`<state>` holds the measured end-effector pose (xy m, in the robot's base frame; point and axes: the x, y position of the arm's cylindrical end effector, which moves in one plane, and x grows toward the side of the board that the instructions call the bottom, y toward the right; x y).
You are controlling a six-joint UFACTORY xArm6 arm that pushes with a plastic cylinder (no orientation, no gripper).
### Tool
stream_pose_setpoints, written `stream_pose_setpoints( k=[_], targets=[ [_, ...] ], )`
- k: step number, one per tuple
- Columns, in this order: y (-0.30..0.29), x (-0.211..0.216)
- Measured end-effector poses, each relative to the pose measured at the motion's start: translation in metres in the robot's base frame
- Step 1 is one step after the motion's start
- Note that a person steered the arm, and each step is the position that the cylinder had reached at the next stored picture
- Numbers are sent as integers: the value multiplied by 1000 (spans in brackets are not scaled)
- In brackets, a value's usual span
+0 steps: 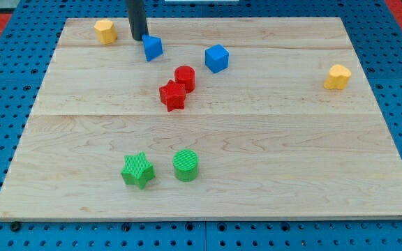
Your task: Slide the green circle to the top center of the board
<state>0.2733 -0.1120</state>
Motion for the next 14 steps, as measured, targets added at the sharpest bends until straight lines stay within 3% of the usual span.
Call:
stream_pose_setpoints(
  k=[1,3,5,6,7,8,10,11,12,13,14],
  targets=[
    [50,39],
    [32,49],
    [-14,161],
    [25,243],
    [75,295],
    [84,294],
    [188,267],
    [202,265],
    [215,214],
    [258,215],
    [263,263]
  ],
)
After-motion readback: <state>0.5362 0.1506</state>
